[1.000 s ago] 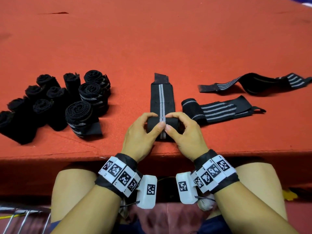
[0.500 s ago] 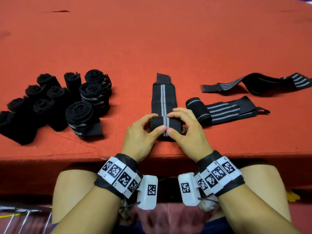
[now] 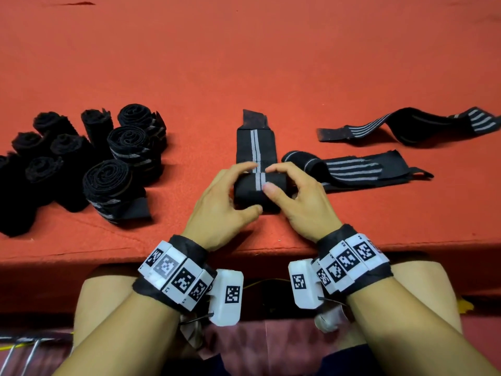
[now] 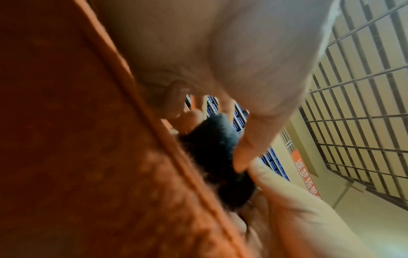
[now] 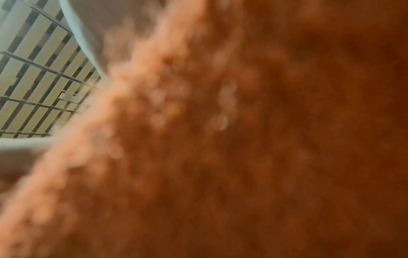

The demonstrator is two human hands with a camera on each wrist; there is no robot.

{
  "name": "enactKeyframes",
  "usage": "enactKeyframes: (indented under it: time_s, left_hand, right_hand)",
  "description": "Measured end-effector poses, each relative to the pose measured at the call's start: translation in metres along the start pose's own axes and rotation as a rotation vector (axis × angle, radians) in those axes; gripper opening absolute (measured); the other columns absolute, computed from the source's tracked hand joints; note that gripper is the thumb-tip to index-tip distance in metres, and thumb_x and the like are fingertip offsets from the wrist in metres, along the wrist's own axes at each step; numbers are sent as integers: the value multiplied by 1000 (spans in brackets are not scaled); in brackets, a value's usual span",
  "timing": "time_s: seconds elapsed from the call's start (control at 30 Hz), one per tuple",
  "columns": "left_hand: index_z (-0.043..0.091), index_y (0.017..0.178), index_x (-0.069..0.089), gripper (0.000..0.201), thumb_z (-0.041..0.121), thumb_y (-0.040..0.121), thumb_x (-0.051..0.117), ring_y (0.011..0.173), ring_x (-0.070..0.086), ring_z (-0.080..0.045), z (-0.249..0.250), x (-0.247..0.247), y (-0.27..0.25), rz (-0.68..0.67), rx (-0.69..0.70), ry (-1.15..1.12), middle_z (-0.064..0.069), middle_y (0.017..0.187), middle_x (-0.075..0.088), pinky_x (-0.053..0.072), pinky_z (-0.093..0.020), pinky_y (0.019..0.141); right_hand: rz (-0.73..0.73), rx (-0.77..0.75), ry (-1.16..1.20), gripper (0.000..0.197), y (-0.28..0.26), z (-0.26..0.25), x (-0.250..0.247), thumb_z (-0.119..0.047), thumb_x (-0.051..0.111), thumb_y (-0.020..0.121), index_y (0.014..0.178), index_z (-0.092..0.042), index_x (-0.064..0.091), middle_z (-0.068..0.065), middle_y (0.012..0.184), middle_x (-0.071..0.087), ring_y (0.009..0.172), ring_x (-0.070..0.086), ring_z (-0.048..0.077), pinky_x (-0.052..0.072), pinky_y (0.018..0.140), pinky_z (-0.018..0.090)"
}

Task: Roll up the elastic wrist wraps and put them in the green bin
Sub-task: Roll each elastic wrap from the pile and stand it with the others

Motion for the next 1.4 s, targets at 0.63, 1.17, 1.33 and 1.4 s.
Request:
enactKeyframes:
  time_s: [0.63, 1.17, 1.33, 1.4]
  left_hand:
    - [37, 114, 69, 27, 46, 90, 71, 69, 53, 0, -18, -5, 0, 38, -94, -71, 14, 107, 64, 42, -16, 69]
    - [32, 98, 75, 45, 68, 82, 54, 89, 71, -15, -30, 2, 11, 11, -198, -194, 6, 90, 76, 55, -46, 89]
    - [36, 96, 65, 41, 70, 81, 47, 86, 66, -24, -29, -2, 11, 60, -175, -104, -5, 88, 71, 51, -54, 85]
    - [38, 94, 66, 35, 66, 84, 47, 84, 66, -22, -26, -3, 12, 60, -172, -84, -2, 85, 70, 52, -51, 84]
  right_hand:
    - [44, 61, 126, 30, -2, 7, -2, -55, 61, 88, 109, -33, 62, 6, 81, 64, 73, 59, 19, 54, 75, 46]
    - [-40, 80, -31, 34, -3, 3, 5, -56, 65, 90, 119, -37, 66, -16, 82, 68, 60, 57, 5, 50, 64, 29]
    - [-48, 76, -30, 46, -3, 3, 8, -63, 58, 88, 123, -36, 66, -14, 106, 72, 91, 68, 7, 54, 87, 35]
    - [-71, 7, -18, 54, -5, -3, 8, -60, 64, 84, 129, -31, 64, -16, 120, 62, 110, 60, 1, 47, 96, 24]
Point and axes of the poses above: each hand's wrist, its own y-axis towards the middle knuckle, its own x-axis out of the palm, z = x × y, the point moved 10 cm from there along y, towards the middle knuckle
